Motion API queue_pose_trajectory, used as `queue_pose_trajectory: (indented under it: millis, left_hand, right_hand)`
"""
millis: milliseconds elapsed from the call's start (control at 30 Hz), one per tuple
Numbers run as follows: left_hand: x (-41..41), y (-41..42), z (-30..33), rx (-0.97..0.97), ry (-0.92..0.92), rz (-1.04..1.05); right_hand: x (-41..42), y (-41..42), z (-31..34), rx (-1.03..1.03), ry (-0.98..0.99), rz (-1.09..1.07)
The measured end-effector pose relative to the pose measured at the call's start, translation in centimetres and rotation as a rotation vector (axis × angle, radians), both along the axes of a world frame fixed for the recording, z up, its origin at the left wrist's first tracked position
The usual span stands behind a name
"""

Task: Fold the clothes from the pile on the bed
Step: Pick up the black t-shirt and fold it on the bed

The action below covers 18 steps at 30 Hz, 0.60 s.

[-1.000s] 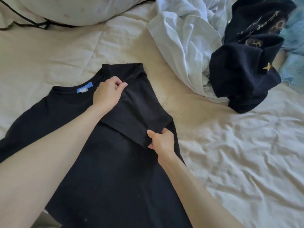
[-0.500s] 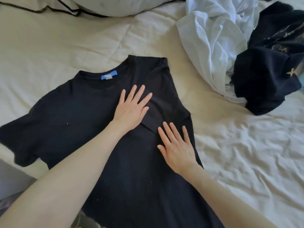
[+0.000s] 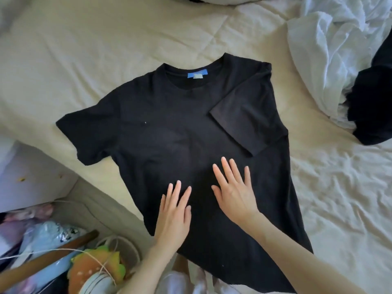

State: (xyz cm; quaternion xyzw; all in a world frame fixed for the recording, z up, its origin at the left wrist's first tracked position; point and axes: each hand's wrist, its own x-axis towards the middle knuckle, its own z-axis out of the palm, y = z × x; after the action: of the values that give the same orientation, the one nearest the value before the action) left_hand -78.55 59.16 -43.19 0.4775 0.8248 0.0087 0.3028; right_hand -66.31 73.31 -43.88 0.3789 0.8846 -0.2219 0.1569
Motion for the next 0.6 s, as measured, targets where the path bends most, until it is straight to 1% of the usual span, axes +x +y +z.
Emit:
queue_pose_trajectory:
  millis: [100,233,300,433,467,500,533,600]
  left_hand:
    - [-3.0,-3.2,1.0,0.088,-0.072,0.208]
    - [-8.6,-5.3,1.2,0.19,-0.139,0.466]
    - [-11.8,-5.5,0.9,0.219,-0.165,0.551]
    - [-18.0,-4.9,0.0,0.263,-0.173,0.657]
    - [-19.4,-4.3,-0.2,0.275,-0.217,0.74]
    - [-20.8,-3.7,-0.3,0.294,-0.314,0.892]
    - [-22.2,-2.8,-0.3,0.33,-0.47,1.113]
    - [-25.2,-1.5,-0.2,0.45,-0.852,1.575]
  right_hand:
    - [-4.5,-1.5,0.9,0.005,0.036,0.085]
    - [-11.3,-3.3,1.2,0.032,0.056,0.207]
    - [-14.6,-4.3,1.4,0.036,0.068,0.247]
    - [-19.9,-5.5,1.6,0.078,0.082,0.301]
    - [-21.0,-5.6,1.6,0.089,0.078,0.305]
    - [-22.0,-5.6,1.4,0.092,0.066,0.305]
    - [-22.9,-5.6,1.2,0.083,0.044,0.303]
    - [-23.9,-5.7,0.4,0.052,-0.032,0.313]
